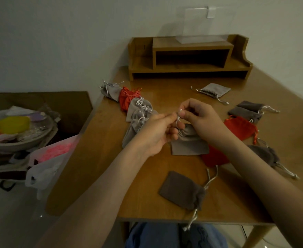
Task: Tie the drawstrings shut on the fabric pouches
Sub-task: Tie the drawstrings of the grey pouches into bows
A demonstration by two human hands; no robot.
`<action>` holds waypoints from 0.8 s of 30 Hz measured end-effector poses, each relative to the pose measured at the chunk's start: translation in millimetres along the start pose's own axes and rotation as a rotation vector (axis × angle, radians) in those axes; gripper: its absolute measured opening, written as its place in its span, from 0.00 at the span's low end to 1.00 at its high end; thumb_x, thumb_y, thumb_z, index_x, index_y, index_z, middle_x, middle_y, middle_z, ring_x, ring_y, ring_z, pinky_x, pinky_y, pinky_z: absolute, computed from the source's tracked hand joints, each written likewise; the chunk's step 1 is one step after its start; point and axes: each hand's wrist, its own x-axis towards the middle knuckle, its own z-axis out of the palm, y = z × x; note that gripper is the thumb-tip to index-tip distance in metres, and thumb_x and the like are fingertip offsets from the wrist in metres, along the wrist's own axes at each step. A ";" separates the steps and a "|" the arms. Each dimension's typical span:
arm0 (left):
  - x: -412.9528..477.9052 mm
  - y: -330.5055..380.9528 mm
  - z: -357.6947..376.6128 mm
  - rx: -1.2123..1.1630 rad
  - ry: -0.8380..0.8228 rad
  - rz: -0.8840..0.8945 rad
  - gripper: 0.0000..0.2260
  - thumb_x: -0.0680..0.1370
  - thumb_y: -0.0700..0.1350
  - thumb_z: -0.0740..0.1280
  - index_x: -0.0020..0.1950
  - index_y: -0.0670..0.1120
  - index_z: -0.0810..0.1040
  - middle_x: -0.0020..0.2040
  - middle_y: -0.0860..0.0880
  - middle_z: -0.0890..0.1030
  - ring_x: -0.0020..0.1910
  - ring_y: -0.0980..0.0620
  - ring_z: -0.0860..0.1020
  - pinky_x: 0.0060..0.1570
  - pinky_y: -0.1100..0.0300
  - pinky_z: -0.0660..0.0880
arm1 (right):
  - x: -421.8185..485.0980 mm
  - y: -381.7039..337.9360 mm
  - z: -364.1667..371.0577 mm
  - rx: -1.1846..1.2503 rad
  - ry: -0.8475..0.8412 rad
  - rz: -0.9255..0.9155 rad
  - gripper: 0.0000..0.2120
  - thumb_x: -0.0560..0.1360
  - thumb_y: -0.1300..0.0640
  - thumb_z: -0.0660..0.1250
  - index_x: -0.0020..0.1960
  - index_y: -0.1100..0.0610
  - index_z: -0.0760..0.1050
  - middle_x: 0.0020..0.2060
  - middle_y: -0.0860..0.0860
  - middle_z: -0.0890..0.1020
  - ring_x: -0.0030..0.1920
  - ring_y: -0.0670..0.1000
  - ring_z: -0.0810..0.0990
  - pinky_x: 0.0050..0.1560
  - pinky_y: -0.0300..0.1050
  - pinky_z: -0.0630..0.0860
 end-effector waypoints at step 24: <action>6.0 -16.2 -9.5 0.549 0.275 0.504 0.07 0.80 0.49 0.64 0.51 0.49 0.80 0.43 0.52 0.82 0.45 0.54 0.80 0.49 0.51 0.78 | -4.2 -7.2 -2.8 0.090 -0.149 0.167 0.05 0.79 0.64 0.62 0.51 0.60 0.76 0.36 0.46 0.77 0.31 0.33 0.74 0.34 0.25 0.69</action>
